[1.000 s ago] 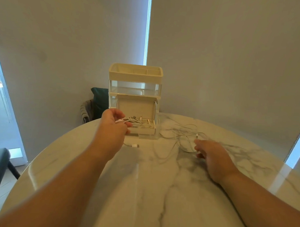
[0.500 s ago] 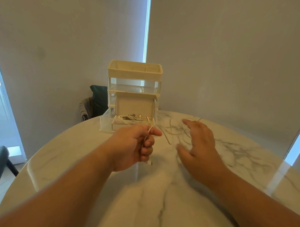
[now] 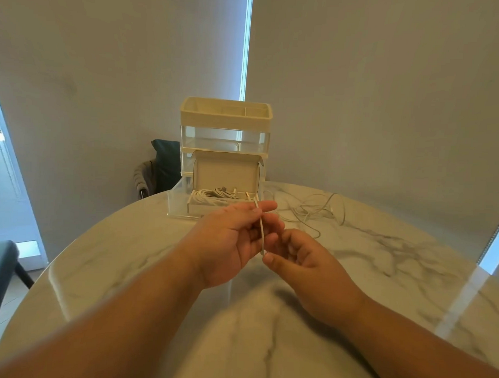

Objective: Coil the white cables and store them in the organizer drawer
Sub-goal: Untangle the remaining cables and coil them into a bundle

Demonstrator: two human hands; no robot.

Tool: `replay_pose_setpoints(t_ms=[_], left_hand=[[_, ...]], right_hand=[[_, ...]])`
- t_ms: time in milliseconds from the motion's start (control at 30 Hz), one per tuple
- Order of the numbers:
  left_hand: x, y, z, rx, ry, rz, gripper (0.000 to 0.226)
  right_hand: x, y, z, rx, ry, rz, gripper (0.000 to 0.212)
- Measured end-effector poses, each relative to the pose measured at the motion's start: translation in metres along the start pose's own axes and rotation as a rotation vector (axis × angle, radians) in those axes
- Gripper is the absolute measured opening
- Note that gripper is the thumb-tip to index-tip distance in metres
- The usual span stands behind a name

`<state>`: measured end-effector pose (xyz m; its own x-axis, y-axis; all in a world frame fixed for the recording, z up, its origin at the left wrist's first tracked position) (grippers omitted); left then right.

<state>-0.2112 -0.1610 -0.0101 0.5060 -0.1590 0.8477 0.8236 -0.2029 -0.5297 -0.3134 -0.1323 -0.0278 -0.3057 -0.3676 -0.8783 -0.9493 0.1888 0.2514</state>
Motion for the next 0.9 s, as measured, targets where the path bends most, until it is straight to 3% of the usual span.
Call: replay_pose_setpoints(t_ms=[100,233,367,467,600,700,900], left_hand=[[-0.002,-0.002,-0.001,0.013,-0.026,-0.011,0.030],[-0.010,-0.018,0.009,-0.116,0.000,-0.067,0.035],[-0.021,-0.032,0.019,-0.198,0.121,0.136,0.055],[-0.016,-0.032,0.016,-0.153,0.088,0.302,0.060],[-0.017,-0.029,0.013,-0.109,0.104,0.378,0.067],[-0.019,-0.029,0.012,-0.100,0.115,0.374,0.070],[-0.015,-0.018,0.005,-0.028,0.067,0.179,0.026]], right_hand=[[0.001,0.002,0.001,0.041,-0.031,-0.107,0.022],[-0.004,0.007,-0.001,0.084,-0.079,-0.365,0.055],[-0.005,-0.011,0.001,-0.022,-0.219,-0.572,0.066],[-0.001,-0.021,0.005,-0.067,-0.207,-0.413,0.051],[0.003,-0.017,0.006,-0.040,-0.175,-0.183,0.057],[-0.003,-0.010,0.004,0.008,-0.088,-0.060,0.048],[-0.001,-0.012,0.004,-0.015,-0.091,0.008,0.050]])
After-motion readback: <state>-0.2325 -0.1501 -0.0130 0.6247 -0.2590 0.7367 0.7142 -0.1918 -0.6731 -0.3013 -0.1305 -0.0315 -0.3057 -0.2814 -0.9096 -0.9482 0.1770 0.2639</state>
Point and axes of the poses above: each hand's wrist, its own z-axis away from the middle knuckle, its own y-axis out of the back of the hand, x = y × z, the point moved 10 cm from there along -z, towards the middle knuckle, and after that the axes turned 14 degrees about x, right-handed, at the moved point
